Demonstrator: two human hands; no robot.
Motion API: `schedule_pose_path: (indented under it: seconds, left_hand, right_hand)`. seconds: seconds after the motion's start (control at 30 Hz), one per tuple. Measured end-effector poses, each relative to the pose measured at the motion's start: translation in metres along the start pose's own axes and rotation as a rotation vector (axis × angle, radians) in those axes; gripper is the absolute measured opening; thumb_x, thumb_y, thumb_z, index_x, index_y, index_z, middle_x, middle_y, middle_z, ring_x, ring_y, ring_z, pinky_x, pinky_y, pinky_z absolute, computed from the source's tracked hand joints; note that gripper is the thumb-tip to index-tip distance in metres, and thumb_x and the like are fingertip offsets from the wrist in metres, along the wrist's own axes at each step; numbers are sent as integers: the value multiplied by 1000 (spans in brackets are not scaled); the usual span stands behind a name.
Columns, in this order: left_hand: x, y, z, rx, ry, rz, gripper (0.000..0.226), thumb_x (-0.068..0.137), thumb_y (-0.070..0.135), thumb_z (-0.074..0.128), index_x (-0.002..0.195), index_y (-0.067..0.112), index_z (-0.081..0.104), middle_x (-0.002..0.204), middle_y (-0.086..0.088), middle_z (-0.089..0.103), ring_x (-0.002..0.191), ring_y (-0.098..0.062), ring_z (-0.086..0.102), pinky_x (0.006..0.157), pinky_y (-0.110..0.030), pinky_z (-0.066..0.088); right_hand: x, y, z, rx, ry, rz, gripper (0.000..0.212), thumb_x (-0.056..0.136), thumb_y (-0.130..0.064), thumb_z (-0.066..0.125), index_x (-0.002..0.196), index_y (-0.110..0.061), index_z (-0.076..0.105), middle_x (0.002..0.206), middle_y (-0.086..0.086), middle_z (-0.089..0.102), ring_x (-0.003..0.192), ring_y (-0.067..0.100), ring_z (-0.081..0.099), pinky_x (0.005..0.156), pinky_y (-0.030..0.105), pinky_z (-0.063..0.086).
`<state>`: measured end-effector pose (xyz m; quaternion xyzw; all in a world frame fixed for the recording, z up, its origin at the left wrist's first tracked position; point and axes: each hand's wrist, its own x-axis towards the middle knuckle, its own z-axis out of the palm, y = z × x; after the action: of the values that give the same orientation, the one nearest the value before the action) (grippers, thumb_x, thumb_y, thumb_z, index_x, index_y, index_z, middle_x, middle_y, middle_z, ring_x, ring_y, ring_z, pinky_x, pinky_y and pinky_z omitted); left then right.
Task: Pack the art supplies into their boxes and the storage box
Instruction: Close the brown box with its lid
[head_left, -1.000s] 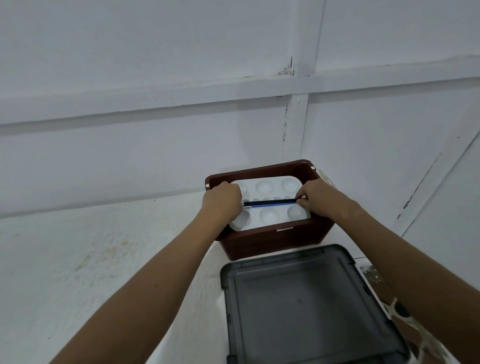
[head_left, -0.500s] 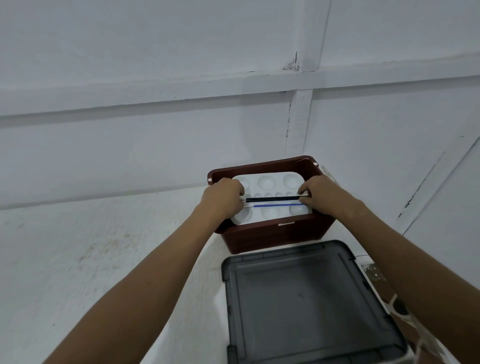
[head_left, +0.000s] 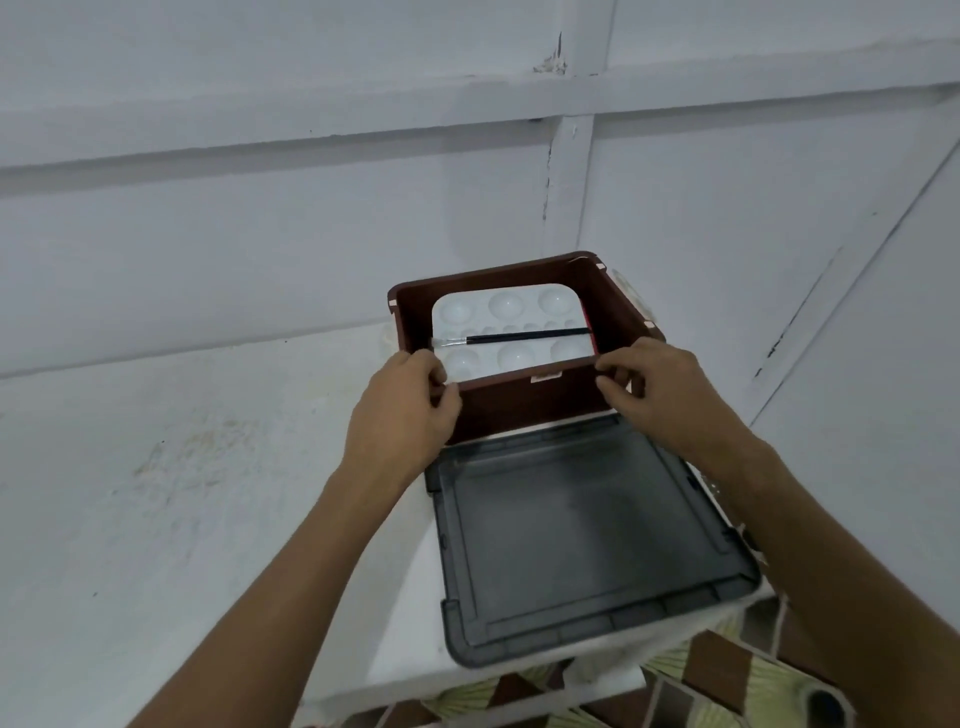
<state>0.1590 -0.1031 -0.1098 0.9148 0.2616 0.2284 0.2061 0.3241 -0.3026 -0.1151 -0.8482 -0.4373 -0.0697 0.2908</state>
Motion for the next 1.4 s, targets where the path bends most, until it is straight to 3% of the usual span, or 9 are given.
schedule_pose_path:
  seconds: [0.23,0.37,0.47,0.57,0.73,1.0,1.17,1.27,1.4]
  left_hand:
    - [-62,-27,26,60,-257,-233,22,89,41,59,94,20,53,83,0,61,67,-9,53,56,-25,40]
    - [-85,-33,33,95,-369,-334,43,89,50,55,112,14,51,87,-1,60,76,-16,58,63,-29,45]
    - [-90,-29,33,64,-462,-386,46,88,54,55,106,13,52,92,1,59,78,-14,55,67,-29,45]
    - [-88,-26,33,-128,-540,-448,32,87,47,61,89,16,54,76,-2,64,66,-16,63,53,-26,50]
    - [-90,-30,14,-287,-546,-466,34,84,37,70,105,13,58,74,-5,70,63,-18,68,53,-28,55]
    - [-69,-10,-58,-506,-390,-374,31,75,28,80,93,9,63,63,-9,67,52,-20,62,49,-31,52]
    - [-27,-5,-85,-495,-288,-302,33,75,25,80,95,5,64,70,-14,68,54,-20,62,50,-31,52]
    - [6,1,-102,-494,-146,-218,37,75,25,80,102,7,62,76,-13,70,60,-24,66,54,-34,55]
    - [45,5,-117,-504,89,-91,35,75,25,81,101,13,62,78,-8,71,68,-25,69,64,-37,59]
  right_hand:
    - [-67,29,11,-52,-178,211,27,85,-20,66,111,-12,67,89,-1,54,71,5,48,65,5,31]
    - [-94,44,14,-171,-275,432,53,86,-35,64,132,-13,51,114,11,52,102,23,48,89,30,39]
    - [-102,46,15,-249,-323,564,61,87,-44,60,136,-9,45,124,18,48,113,32,44,98,39,36]
    - [-104,42,14,-119,-333,623,54,85,-45,62,123,-9,54,116,15,52,97,24,49,87,36,44]
    - [-112,26,-9,82,-278,718,73,78,-40,73,137,-5,46,128,14,56,109,28,55,93,36,43]
    - [-100,-6,-66,218,-96,617,66,70,-46,77,125,-16,58,95,-3,59,82,12,56,73,31,44]
    - [-58,-10,-78,297,36,519,68,65,-45,81,122,-15,61,97,2,62,87,19,62,76,37,53]
    - [-21,-14,-84,420,140,434,54,71,-37,80,117,-14,63,94,5,64,77,17,62,66,29,51]
    - [26,-19,-101,695,257,414,32,90,-45,56,109,-21,66,106,3,68,92,15,61,76,29,50]
